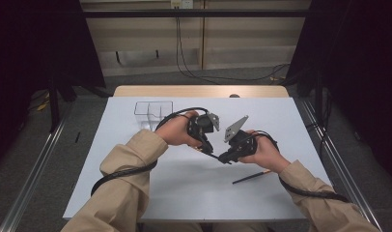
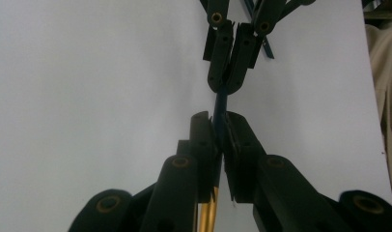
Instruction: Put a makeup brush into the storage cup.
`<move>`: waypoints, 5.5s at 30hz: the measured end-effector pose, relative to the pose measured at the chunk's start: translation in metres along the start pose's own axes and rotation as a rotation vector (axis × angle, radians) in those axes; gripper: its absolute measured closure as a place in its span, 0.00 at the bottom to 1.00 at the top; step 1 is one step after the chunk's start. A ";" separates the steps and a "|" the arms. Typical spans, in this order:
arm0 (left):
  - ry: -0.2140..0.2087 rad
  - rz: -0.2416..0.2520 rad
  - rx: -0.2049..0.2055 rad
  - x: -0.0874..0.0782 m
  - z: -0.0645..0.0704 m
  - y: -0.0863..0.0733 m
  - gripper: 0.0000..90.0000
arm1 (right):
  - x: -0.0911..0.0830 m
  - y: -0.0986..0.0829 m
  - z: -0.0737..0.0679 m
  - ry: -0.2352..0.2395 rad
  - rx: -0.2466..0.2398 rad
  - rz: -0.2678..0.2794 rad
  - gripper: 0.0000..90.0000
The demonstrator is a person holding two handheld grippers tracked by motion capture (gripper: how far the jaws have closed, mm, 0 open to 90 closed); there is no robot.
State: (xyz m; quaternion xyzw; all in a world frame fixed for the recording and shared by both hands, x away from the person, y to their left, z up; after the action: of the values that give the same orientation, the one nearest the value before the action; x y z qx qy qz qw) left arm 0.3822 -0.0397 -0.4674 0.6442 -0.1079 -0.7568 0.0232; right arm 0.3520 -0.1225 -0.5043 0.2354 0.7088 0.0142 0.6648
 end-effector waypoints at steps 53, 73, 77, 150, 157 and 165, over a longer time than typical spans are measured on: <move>0.080 0.548 -0.216 -0.019 -0.016 -0.016 0.05 | -0.008 -0.009 0.004 -0.003 0.096 0.133 0.95; 0.067 0.769 -0.264 -0.032 -0.018 -0.013 0.05 | -0.025 0.003 0.010 -0.014 0.149 0.328 0.95; 0.053 0.792 -0.271 -0.030 -0.018 -0.010 0.04 | -0.027 0.004 0.010 -0.020 0.152 0.349 0.95; 0.049 1.053 -0.301 -0.053 -0.015 -0.001 0.92 | -0.043 0.037 0.013 -0.034 0.285 0.601 0.94; 0.058 1.055 -0.296 -0.056 -0.014 -0.002 0.92 | -0.045 0.038 0.012 -0.054 0.277 0.617 0.86; 0.076 1.054 -0.305 -0.060 -0.015 -0.007 0.92 | -0.048 0.037 0.014 -0.093 0.274 0.640 0.58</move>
State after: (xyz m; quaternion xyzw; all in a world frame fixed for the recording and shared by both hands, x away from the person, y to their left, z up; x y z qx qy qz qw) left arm 0.4077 -0.0246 -0.4124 0.5192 -0.3041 -0.6261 0.4960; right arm 0.3774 -0.1111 -0.4490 0.5332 0.5633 0.1158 0.6205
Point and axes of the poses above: each handheld gripper's, and its own axes: x roughly forward along the jaws, y roughly out of its top, z roughly to its right, the point moved 9 cm from there along x, roughly forward along the jaws, and after that the axes turned 15 degrees about -z, right-handed, at the moved point
